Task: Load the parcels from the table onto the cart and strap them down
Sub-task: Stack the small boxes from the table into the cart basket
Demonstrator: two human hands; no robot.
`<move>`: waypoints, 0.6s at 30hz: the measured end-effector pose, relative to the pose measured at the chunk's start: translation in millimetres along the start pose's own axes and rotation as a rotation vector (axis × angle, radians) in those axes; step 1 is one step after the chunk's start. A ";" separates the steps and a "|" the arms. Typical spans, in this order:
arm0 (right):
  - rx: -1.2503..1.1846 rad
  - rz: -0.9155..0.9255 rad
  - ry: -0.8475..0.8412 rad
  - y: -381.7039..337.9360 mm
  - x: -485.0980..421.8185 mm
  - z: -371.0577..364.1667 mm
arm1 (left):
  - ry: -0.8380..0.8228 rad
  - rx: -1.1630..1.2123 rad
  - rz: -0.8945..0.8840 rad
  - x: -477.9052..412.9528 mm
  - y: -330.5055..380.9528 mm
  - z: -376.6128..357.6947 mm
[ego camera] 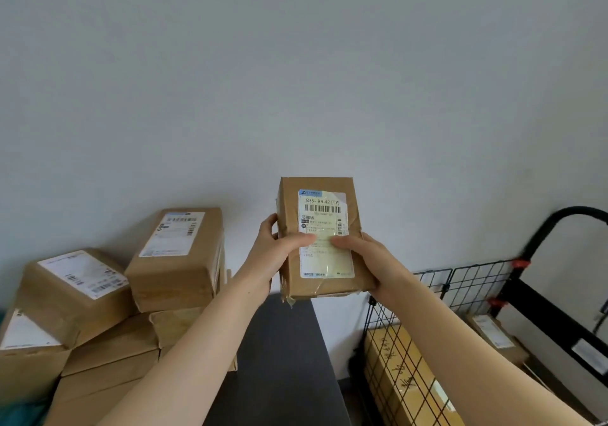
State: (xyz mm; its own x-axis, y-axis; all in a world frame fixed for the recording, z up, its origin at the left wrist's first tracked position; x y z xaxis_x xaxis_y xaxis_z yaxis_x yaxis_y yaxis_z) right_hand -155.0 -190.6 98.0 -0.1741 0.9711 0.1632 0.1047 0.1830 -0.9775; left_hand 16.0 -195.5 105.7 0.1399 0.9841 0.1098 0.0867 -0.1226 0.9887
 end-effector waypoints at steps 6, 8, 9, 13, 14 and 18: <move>-0.041 -0.051 0.131 27.4 23.2 72.9 | -0.072 -0.098 0.095 -18.1 -38.0 -68.5; -0.062 -0.068 0.164 34.8 32.7 106.1 | -0.113 -0.109 0.130 -22.5 -48.6 -101.8; -0.070 -0.076 0.181 38.0 37.6 124.9 | -0.135 -0.116 0.145 -24.7 -53.7 -120.1; -0.097 -0.100 0.253 52.1 54.9 203.3 | -0.189 -0.118 0.178 -31.8 -75.6 -196.8; -0.097 -0.110 0.268 55.5 59.2 223.0 | -0.197 -0.119 0.184 -33.0 -81.8 -216.7; -0.068 -0.146 0.335 63.7 77.3 308.4 | -0.219 -0.131 0.230 -46.2 -109.6 -300.9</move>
State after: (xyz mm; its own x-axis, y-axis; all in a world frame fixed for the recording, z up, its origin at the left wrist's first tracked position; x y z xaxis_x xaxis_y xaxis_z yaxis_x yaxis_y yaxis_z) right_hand -463.8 -151.0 7.2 0.1365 0.9283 0.3459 0.1694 0.3221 -0.9314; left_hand -296.7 -188.7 23.1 0.3507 0.8799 0.3207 -0.0970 -0.3064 0.9469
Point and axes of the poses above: each hand's wrist, its own x-axis away from the middle knuckle, its own z-axis out of the back of the hand, y = z × x, the point moved 1 cm from there along -x, towards the middle knuckle, and after that the axes turned 4 degrees about -y, right-handed, at the moved point
